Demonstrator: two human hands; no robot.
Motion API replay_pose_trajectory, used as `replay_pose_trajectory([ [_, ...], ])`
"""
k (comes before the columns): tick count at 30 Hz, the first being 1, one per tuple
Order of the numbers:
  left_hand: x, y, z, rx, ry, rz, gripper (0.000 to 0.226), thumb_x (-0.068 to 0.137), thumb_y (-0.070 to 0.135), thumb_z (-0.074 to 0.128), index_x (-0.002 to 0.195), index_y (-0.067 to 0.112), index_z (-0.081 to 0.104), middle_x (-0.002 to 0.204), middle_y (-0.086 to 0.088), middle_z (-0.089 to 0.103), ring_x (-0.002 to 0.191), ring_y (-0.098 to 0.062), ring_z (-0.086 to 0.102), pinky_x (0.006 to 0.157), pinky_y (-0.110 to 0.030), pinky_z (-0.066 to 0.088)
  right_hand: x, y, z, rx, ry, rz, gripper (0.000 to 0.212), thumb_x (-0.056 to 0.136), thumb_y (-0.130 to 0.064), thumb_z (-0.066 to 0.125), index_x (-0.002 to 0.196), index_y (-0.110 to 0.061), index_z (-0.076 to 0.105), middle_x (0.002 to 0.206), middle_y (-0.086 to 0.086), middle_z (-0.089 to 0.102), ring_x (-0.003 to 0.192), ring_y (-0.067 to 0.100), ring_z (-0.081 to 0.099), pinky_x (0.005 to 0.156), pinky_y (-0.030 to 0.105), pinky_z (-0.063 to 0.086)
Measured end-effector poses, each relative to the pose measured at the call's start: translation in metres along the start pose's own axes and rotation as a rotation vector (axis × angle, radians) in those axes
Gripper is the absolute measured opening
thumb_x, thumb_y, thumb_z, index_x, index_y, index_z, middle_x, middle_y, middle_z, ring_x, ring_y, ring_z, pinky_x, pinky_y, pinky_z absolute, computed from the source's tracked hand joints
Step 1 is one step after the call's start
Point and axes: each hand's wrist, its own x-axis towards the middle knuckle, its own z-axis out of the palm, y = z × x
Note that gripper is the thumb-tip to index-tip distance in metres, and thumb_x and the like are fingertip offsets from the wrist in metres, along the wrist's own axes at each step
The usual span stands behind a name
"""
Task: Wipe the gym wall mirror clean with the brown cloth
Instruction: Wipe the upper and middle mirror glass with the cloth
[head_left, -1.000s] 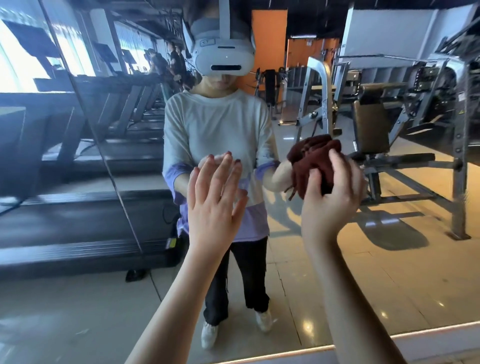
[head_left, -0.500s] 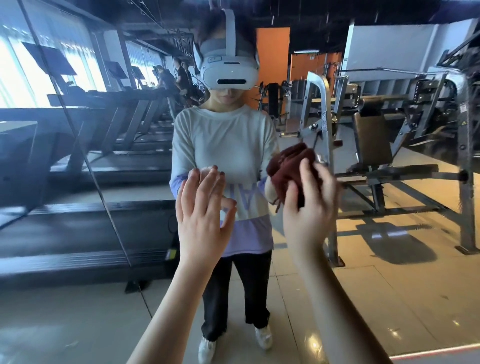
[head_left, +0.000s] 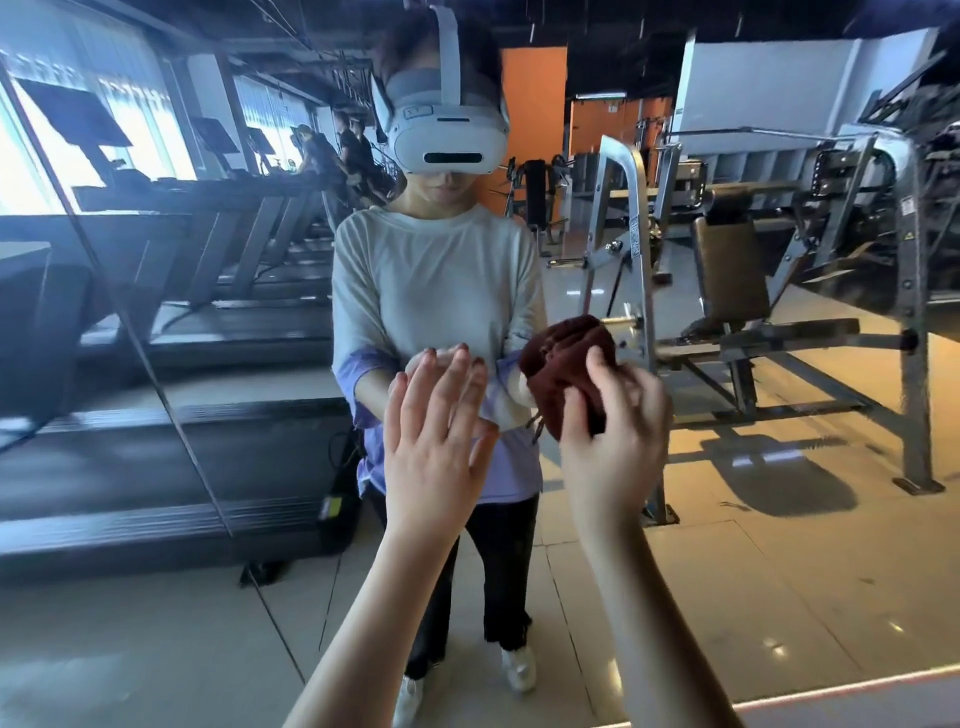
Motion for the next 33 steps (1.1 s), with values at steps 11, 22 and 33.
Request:
replay_pose_trajectory([
  [11, 0.0, 0.004, 0.002, 0.009, 0.017, -0.029, 0.068, 0.078, 0.014, 0.083, 0.138, 0.01, 0.051, 0.144, -0.011, 0.053, 0.138, -0.033, 0.042, 0.105, -0.058, 0.042, -0.026, 0.01, -0.019, -0.002, -0.156, 0.276, 0.046, 0.078, -0.003, 0.076, 0.121, -0.005, 0.06, 0.117, 0.017, 0.06, 0.102, 0.038, 0.061, 0.076, 0.034, 0.047],
  [22, -0.002, 0.004, 0.004, 0.034, 0.017, -0.032, 0.069, 0.079, 0.014, 0.083, 0.139, 0.011, 0.051, 0.147, -0.008, 0.049, 0.138, -0.033, 0.042, 0.112, -0.054, 0.037, -0.049, 0.026, -0.024, 0.021, -0.178, 0.405, 0.047, 0.077, -0.004, 0.074, 0.121, -0.009, 0.056, 0.119, 0.012, 0.059, 0.108, 0.03, 0.059, 0.077, 0.041, 0.056],
  [33, -0.005, 0.01, 0.002, 0.045, -0.023, -0.06, 0.064, 0.082, 0.013, 0.078, 0.141, 0.009, 0.052, 0.148, -0.01, 0.049, 0.139, -0.032, 0.041, 0.112, -0.051, 0.037, -0.073, 0.036, -0.027, -0.018, -0.211, 0.498, 0.049, 0.076, -0.001, 0.075, 0.121, -0.009, 0.055, 0.12, 0.013, 0.059, 0.11, 0.031, 0.058, 0.08, 0.045, 0.057],
])
